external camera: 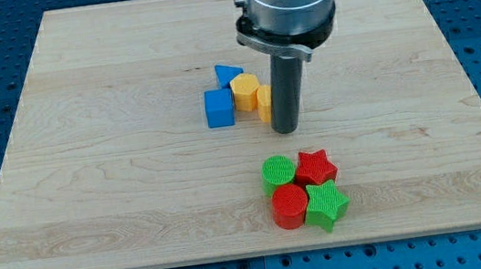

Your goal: Move the blue cube into the yellow hexagon

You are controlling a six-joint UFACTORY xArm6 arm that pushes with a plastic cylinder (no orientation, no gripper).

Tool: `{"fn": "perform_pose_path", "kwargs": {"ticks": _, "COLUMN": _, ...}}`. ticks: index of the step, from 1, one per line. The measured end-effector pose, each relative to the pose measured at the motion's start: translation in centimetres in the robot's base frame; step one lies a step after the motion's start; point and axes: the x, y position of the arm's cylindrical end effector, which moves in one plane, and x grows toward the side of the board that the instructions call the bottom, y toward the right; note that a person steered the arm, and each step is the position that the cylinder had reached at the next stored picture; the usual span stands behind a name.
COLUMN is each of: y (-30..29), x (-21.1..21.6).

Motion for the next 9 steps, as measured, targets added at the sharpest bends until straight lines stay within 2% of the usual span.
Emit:
{"fn": "perform_pose_path", "kwargs": {"ticks": 2, "y": 1.0, "x": -0.3}}
{"fn": "perform_pose_path", "kwargs": {"ticks": 4, "y": -2.8, "x": -1.6}}
{"fn": "perform_pose_path", "kwargs": {"ticks": 6, "y": -2.8, "x": -1.3}}
{"fn": "perform_pose_path", "kwargs": {"ticks": 7, "y": -4.1, "x": 1.7}}
{"fn": "perform_pose_path", "kwargs": {"ticks": 8, "y": -8.2, "x": 2.4}}
{"fn": "perform_pose_path", "kwargs": {"ticks": 9, "y": -9.7, "x": -0.2}}
